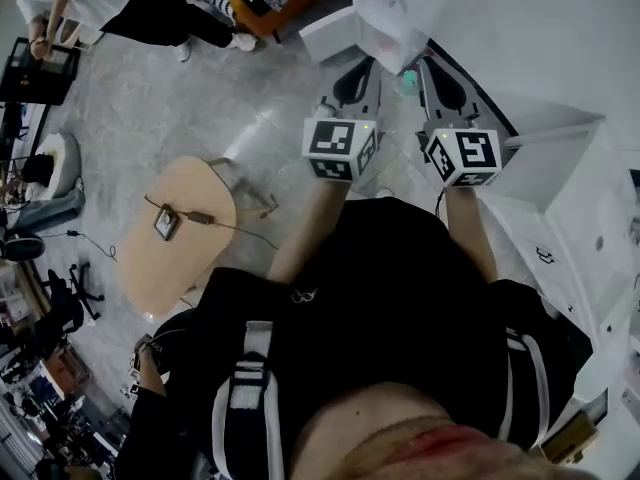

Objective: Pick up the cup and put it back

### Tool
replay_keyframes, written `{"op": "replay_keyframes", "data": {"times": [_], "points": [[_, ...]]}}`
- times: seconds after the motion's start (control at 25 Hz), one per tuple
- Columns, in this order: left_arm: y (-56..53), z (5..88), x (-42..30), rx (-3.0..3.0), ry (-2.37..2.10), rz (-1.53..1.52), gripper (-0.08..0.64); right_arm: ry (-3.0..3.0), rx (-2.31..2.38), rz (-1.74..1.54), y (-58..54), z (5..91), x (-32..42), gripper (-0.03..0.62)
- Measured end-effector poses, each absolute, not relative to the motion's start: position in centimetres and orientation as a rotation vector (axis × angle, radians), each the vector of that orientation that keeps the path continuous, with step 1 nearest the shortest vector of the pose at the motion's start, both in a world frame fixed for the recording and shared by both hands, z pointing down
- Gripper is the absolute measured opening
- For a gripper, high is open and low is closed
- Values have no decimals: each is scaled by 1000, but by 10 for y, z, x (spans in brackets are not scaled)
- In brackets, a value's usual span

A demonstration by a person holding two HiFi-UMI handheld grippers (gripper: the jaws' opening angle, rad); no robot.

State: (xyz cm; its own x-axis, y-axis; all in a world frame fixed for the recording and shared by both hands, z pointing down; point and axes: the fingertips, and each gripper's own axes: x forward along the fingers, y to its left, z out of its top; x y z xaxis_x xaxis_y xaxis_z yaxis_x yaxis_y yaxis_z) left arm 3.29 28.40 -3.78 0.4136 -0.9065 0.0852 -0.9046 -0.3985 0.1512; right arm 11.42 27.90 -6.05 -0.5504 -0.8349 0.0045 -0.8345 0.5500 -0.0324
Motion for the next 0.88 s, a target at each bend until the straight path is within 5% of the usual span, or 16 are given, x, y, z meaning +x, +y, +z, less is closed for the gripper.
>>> {"op": "replay_keyframes", "data": {"times": [0.88], "points": [[224, 2, -9, 2345, -1737, 30, 20, 2711, -1510, -160, 204, -23, 137, 11]]}}
